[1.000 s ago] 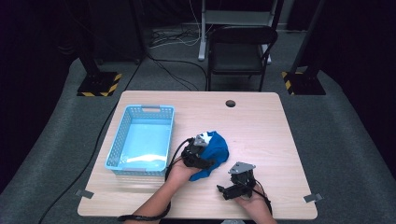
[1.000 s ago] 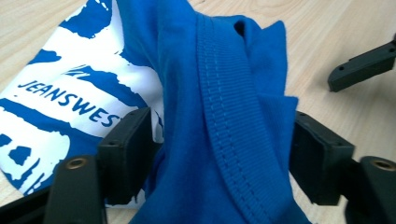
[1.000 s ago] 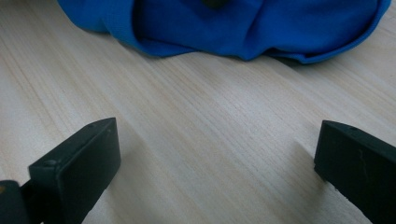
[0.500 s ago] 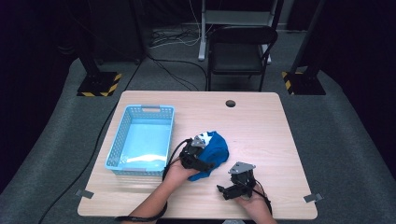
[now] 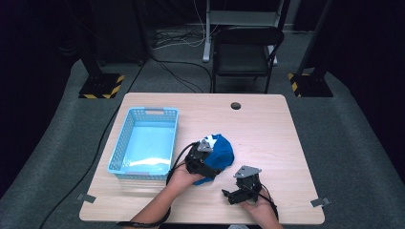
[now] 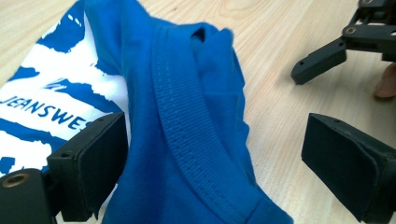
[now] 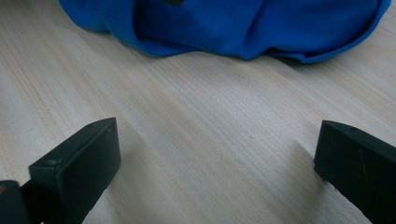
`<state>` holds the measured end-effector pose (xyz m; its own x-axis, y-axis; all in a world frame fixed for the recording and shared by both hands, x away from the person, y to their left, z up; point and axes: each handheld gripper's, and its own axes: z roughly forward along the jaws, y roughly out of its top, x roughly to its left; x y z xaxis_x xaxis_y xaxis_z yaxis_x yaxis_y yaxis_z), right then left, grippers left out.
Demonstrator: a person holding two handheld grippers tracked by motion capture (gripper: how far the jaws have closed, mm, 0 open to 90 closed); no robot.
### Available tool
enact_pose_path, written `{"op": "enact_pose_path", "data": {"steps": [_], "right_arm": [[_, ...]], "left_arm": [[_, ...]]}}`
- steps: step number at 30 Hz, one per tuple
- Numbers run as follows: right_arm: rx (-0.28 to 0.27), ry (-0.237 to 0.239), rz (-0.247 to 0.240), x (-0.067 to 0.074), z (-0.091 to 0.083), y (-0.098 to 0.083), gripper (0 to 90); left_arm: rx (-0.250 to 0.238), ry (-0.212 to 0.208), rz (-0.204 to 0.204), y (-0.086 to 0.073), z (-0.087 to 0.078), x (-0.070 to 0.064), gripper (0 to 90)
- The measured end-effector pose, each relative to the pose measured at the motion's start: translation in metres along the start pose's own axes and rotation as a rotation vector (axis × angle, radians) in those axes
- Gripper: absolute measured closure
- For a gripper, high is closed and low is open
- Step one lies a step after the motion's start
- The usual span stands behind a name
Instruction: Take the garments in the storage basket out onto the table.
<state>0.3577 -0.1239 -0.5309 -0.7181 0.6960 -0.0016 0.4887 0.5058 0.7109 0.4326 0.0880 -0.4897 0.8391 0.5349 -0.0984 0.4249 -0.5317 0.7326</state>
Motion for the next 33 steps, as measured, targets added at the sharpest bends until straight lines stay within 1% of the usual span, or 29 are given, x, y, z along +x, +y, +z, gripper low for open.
{"op": "enact_pose_path", "data": {"steps": [4,7,10,11,12,14,21,26,29,33], "right_arm": [[0.0,0.0,0.0,0.0,0.0,0.0,0.0],[0.0,0.0,-0.001,0.0,0.0,0.0,0.0],[0.0,0.0,0.0,0.0,0.0,0.0,0.0],[0.0,0.0,0.0,0.0,0.0,0.0,0.0],[0.0,0.0,0.0,0.0,0.0,0.0,0.0],[0.0,-0.001,0.0,0.0,0.0,0.0,0.0],[0.0,-0.001,0.001,0.0,0.0,0.0,0.0],[0.0,-0.001,0.001,0.0,0.0,0.0,0.0],[0.0,-0.001,0.001,0.0,0.0,0.0,0.0],[0.0,-0.001,0.0,0.0,0.0,0.0,0.0]], "left_arm": [[-0.014,0.004,0.008,0.003,-0.005,-0.001,7.0],[-0.034,-0.003,0.015,0.006,-0.009,-0.002,6.9],[-0.037,0.0,0.021,0.008,-0.011,-0.003,6.5],[-0.045,0.003,0.031,0.009,-0.015,-0.004,6.4],[-0.045,0.003,0.031,0.009,-0.015,-0.004,6.4],[-0.06,0.003,0.036,0.01,-0.019,-0.005,6.4],[-0.089,0.009,0.038,0.015,-0.028,-0.005,6.0],[-0.091,0.014,0.031,0.015,-0.031,-0.004,6.0],[-0.102,0.003,0.023,0.015,-0.034,-0.004,6.0],[-0.111,0.009,0.034,0.015,-0.042,-0.005,6.0]]}}
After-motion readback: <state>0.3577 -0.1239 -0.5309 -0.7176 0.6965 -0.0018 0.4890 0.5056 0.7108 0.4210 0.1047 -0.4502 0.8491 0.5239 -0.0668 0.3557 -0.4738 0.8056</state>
